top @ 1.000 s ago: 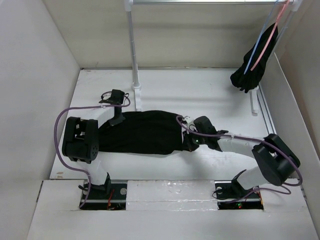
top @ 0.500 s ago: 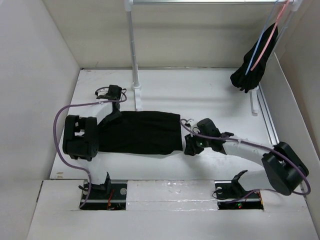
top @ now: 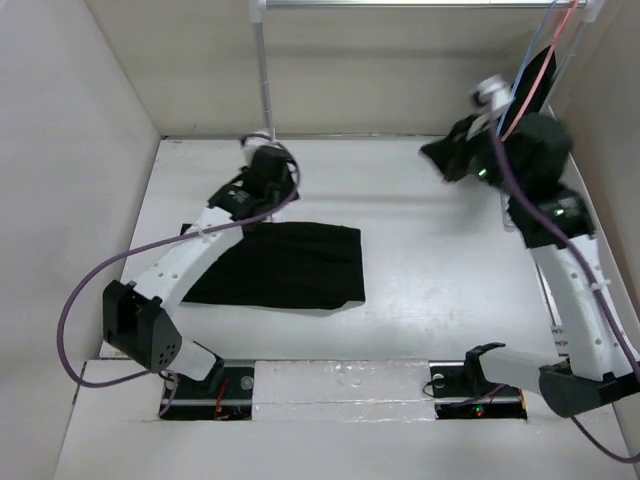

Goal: Place the trousers on the hanger
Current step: Pick up the hanger from the clothesline.

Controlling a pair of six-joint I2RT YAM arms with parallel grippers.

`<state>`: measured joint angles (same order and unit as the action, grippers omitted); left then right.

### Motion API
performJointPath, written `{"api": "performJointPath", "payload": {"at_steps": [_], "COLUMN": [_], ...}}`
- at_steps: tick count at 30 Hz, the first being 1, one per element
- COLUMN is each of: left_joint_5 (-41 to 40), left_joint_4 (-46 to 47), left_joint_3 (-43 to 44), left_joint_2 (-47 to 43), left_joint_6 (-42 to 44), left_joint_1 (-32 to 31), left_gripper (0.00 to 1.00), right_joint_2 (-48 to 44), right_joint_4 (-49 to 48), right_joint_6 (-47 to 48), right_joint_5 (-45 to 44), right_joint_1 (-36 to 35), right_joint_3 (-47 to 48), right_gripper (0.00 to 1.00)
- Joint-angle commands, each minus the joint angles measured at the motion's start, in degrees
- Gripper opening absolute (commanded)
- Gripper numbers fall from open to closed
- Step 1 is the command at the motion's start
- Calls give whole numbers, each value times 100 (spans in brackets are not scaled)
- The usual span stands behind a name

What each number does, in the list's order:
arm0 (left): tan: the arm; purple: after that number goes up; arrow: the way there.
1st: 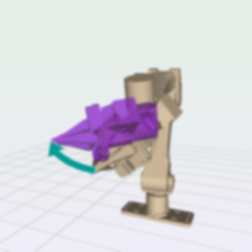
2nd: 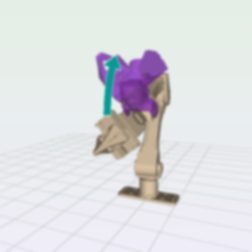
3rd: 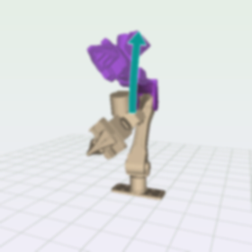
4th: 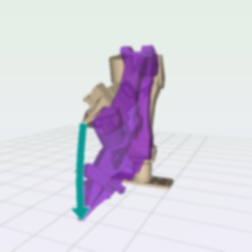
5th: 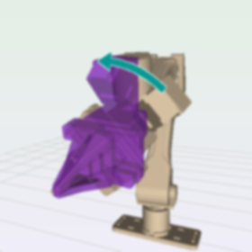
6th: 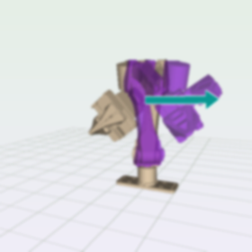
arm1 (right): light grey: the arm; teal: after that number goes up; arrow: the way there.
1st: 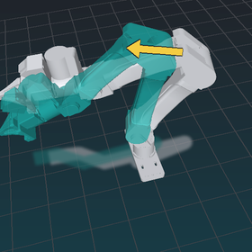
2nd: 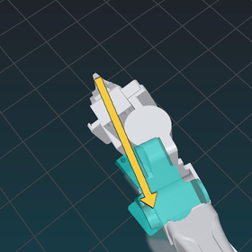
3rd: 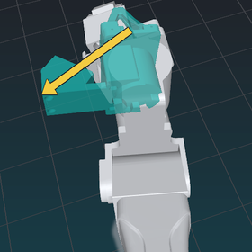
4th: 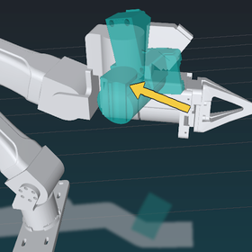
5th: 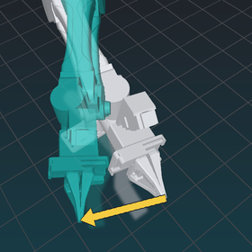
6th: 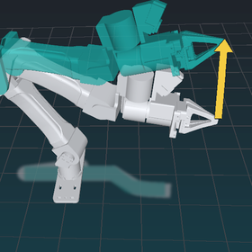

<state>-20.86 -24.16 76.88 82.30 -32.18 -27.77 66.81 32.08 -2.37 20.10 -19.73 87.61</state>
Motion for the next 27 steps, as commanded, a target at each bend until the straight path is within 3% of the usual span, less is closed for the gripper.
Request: {"api": "performJointPath", "payload": {"at_steps": [1,3,4,6,7,9,11,15,19,27], "left_joint_5": [135,152,214,380,486,574,723,794,864,926], "left_joint_4": [121,227,306,394,534,570,737,799,729,764], "left_joint_3": [46,72,64,11,-59,-164,-365,-542,-657,-894], "left_joint_2": [145,198,225,251,225,164,-46,-258,-390,-452], "left_joint_6": [-94,-156,-209,-279,-280,-306,-254,-95,10,37], "left_joint_1": [-982,-1668,-1844,-2258,-2433,-2557,-2610,-2611,-2611,-2611], "left_gripper": [41,34,23,14,0,0,0,0,1,3], "right_joint_2": [453,841,1313,1816,2314,2818,3545,3656,3541,3523], "right_joint_4": [291,360,413,676,903,1151,1501,1460,1223,1082], "right_joint_6": [97,26,-17,-9,35,35,-61,-114,-123,-141], "right_joint_5": [46,-32,-58,-616,-960,-1260,-1376,-1517,-1605,-1562], "right_joint_1": [915,1564,1742,2033,2165,2218,2428,2509,2824,2895], "right_joint_3": [1237,2192,2555,3755,4520,4867,5798,5733,5145,4625], "right_gripper": [0,0,2,6,13,17,41,51,55,56]}}
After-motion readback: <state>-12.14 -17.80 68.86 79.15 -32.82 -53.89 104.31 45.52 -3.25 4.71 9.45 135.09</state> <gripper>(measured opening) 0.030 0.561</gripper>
